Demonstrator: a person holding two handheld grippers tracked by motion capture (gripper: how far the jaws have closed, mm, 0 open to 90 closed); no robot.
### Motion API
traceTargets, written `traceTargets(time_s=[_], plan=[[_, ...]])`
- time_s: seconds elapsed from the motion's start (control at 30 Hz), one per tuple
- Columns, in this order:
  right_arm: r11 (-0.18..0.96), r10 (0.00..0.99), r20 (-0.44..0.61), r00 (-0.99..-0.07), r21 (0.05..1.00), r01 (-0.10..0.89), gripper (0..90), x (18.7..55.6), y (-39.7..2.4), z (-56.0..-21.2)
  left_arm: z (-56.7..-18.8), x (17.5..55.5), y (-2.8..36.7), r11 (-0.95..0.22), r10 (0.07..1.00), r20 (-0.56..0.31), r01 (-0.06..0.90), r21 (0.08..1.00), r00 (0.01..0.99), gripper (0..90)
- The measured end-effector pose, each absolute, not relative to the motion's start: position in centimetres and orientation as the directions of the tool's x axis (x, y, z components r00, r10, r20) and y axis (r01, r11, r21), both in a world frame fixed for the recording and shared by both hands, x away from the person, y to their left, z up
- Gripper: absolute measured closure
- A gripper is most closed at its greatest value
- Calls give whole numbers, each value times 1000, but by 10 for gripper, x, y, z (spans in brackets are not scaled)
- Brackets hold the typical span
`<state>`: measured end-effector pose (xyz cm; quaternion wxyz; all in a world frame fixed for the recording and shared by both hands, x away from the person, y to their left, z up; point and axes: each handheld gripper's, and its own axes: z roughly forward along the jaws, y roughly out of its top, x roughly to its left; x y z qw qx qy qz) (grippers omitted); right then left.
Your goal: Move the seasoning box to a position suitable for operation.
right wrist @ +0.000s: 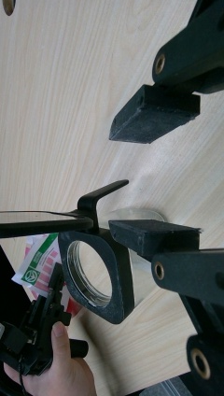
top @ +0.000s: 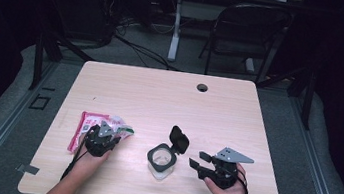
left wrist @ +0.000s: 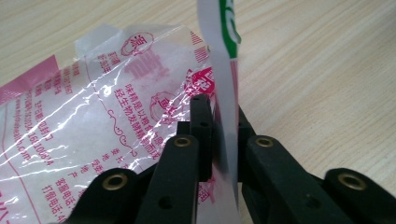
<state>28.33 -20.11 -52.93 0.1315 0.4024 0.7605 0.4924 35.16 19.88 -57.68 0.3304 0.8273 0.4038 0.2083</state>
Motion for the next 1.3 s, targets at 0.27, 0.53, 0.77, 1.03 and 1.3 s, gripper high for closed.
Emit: traceTargets(time_s=[0.27,0.53,0.77,1.03,1.3], plan=[[192,741,197,-642,854,484,502,284,-201,-530,-574,352,201,-437,809,52,540,719,585,900],[192,741,197,-642,854,484,502,284,-201,-530,-569,352,204,-414,818,34,548,727,574,900],[192,742,198,-641,853,485,502,284,-202,-530,-562,350,210,-374,832,2,558,741,555,900],[187,742,202,-639,853,487,502,285,-202,-530,-549,345,219,-341,841,-10,544,767,541,900],[185,742,204,-639,853,488,503,285,-201,-531,-537,340,232,-313,849,-13,522,793,528,900]])
